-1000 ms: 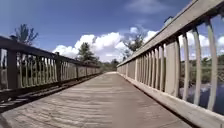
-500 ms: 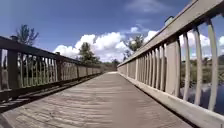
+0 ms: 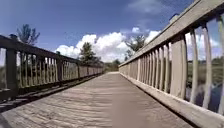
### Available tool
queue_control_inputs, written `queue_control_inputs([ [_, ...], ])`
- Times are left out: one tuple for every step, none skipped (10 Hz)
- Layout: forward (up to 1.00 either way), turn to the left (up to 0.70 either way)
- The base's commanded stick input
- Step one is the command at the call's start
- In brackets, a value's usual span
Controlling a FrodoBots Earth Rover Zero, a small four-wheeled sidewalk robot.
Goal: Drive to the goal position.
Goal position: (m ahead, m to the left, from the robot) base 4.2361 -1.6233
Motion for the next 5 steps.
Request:
queue_control_inputs([
  [0.50, 0.00],
  [0.50, 0.00],
  [0.50, 0.00],
  [0.50, 0.00],
  [0.50, 0.00],
])
